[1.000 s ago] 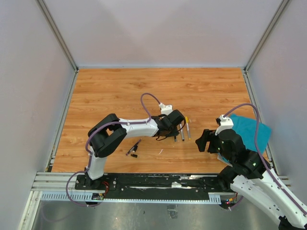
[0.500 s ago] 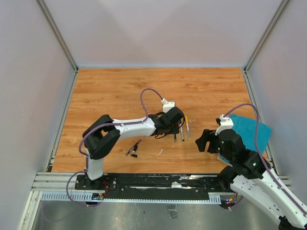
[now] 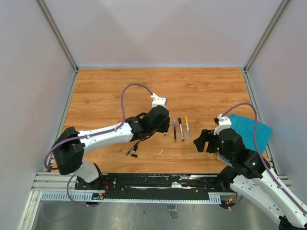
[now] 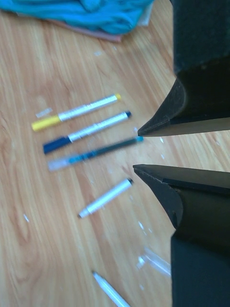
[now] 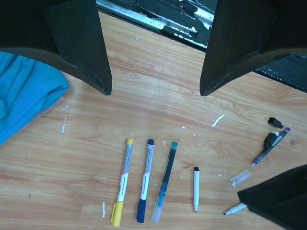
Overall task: Insert the pens into the pen caps
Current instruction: Place the pen at the center of the board, then pick up the pen from the center of the board.
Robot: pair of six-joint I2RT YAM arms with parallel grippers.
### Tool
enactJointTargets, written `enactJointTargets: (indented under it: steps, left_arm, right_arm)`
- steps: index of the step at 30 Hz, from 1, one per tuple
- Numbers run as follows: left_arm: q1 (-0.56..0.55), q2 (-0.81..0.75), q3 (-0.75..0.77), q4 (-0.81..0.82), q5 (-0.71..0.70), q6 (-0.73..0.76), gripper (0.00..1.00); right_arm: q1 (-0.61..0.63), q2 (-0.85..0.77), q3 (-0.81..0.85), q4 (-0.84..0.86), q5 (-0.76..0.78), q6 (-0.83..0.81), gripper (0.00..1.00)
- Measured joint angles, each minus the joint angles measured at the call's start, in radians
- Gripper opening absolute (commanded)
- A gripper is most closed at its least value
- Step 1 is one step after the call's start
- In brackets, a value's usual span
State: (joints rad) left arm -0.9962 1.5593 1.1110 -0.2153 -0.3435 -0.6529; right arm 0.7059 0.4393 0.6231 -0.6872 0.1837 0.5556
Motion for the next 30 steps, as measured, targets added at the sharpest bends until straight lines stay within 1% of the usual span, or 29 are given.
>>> enactJointTargets:
  steps: [5, 7, 11, 17, 20, 22, 24, 30]
  left_arm:
    - [0.0, -0.153, -0.163, -0.019, -0.031, 0.056, 0.36]
    - [0.0, -0.217, -0.21, -0.024, -0.042, 0.078, 0.41]
    - [0.004, -0.29, -0.23, -0.05, -0.062, 0.099, 0.4]
    - [0.013, -0.291, -0.227, -0.128, -0.083, 0.13, 0.43]
    - [0.02, -0.283, -0.226, -0.172, -0.082, 0.132, 0.4]
    - [0.03, -0.271, -0.225, -0.204, -0.072, 0.134, 0.38]
    - [0.039, -0.257, -0.225, -0.236, -0.058, 0.136, 0.38]
    - [0.075, -0.255, -0.264, -0.266, -0.005, 0.142, 0.4]
  right_arm:
    - [0.0, 0.0, -0.004, 0.035, -0.029, -0.019, 0.74]
    - [0.0, 0.001, -0.01, 0.048, -0.037, -0.025, 0.74]
    - [0.0, 0.022, -0.018, 0.069, -0.053, -0.033, 0.75]
    - [0.0, 0.1, -0.017, 0.1, -0.059, -0.043, 0.81]
    - [0.0, 0.154, -0.009, 0.098, -0.053, -0.032, 0.88]
    - [0.0, 0.183, -0.007, 0.1, -0.056, -0.03, 0.89]
    - [0.0, 0.204, -0.007, 0.103, -0.065, -0.029, 0.89]
    - [0.0, 0.233, -0.007, 0.132, -0.142, -0.052, 0.89]
